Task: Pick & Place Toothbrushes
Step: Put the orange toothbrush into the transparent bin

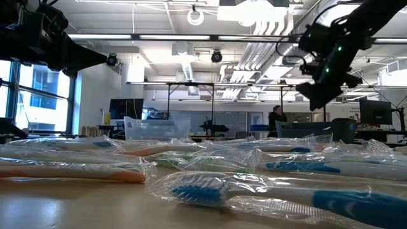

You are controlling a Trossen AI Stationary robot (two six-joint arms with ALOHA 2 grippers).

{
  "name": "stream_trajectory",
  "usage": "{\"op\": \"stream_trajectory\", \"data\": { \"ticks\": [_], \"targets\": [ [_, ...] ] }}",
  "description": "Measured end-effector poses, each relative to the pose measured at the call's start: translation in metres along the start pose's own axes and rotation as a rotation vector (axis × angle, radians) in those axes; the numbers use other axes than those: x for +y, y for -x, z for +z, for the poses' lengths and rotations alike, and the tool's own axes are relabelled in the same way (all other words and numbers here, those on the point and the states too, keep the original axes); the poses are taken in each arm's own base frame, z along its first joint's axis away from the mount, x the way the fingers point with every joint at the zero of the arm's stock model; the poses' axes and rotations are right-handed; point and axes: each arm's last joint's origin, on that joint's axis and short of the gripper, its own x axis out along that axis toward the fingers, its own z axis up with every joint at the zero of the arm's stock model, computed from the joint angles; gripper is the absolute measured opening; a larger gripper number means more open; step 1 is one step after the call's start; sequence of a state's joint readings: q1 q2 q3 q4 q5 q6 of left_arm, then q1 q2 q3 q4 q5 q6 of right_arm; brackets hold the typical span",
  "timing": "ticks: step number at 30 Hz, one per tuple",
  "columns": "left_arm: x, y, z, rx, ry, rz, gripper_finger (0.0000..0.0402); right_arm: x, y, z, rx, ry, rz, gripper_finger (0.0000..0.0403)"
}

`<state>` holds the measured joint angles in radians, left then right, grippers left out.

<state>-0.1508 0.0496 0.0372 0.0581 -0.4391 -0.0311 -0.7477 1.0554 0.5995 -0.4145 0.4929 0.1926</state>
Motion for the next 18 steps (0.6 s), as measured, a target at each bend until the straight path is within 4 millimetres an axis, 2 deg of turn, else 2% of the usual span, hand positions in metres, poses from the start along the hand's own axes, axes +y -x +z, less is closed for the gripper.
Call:
{"op": "stream_trajectory", "data": {
  "ticks": [5, 12, 18],
  "targets": [
    [0.000, 0.000, 0.000, 0.000, 0.000, 0.000, 0.0000, 0.003, 0.023, 0.010, -0.156, -0.019, 0.162, 0.0104],
    [0.000, 0.000, 0.000, 0.000, 0.001, 0.001, 0.0000, 0.019, 0.044, 0.022, -0.336, 0.102, 0.511, 0.0088],
    [0.001, 0.000, 0.000, -0.001, 0.001, 0.028, 0.0000, 0.034, 0.046, 0.017, -0.303, 0.205, 0.707, 0.0077]
  ]
}}
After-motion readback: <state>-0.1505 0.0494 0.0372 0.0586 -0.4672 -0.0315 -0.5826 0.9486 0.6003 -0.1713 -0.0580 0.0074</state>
